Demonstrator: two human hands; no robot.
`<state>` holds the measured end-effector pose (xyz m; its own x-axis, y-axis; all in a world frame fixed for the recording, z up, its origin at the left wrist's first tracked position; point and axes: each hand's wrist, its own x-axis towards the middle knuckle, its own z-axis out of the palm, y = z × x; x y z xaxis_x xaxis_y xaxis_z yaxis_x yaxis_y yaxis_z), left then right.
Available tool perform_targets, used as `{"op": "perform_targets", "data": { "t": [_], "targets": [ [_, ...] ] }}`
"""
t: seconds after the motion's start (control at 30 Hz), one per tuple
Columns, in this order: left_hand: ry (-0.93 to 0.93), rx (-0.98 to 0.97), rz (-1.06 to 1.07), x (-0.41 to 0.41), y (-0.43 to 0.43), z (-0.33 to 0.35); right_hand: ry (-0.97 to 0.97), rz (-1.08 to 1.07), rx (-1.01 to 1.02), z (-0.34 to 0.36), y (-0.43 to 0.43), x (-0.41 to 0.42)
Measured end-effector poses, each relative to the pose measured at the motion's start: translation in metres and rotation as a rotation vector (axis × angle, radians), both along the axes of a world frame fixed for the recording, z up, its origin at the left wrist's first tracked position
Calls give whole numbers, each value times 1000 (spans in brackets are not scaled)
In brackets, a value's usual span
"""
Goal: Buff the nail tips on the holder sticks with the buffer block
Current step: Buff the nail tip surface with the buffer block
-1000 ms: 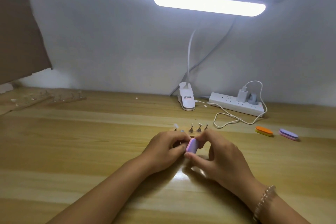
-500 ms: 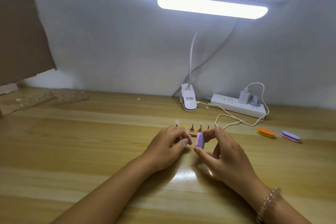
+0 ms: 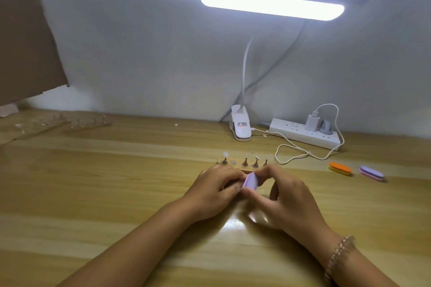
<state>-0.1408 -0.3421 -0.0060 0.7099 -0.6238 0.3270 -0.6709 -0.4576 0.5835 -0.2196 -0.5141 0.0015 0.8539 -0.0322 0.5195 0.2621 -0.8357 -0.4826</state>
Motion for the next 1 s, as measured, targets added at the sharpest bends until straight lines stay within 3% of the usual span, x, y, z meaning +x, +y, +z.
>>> {"op": "perform_targets", "data": {
  "t": [0.17, 0.33, 0.4, 0.53, 0.67, 0.77, 0.9, 1.0],
  "targets": [
    [21, 16, -8, 1, 1, -2, 3, 14, -111, -5, 3, -2],
    [103, -62, 12, 1, -1, -1, -22, -120, 284, 0, -13, 8],
    [115, -88, 9, 0, 0, -2, -50, -93, 327, 0, -14, 4],
    [140, -113, 12, -1, 0, 0, 16, 49, 95, -1, 0, -2],
    [129, -86, -5, 0, 1, 0, 9, -33, 83, -2, -4, 5],
    [116, -67, -8, 0, 0, 0, -15, 12, -48, -5, 1, -2],
    [121, -71, -1, 0, 0, -1, 16, -62, 36, -1, -3, 3],
    [134, -74, -12, 0, 1, -1, -3, -17, -83, -3, 1, -1]
  ]
}}
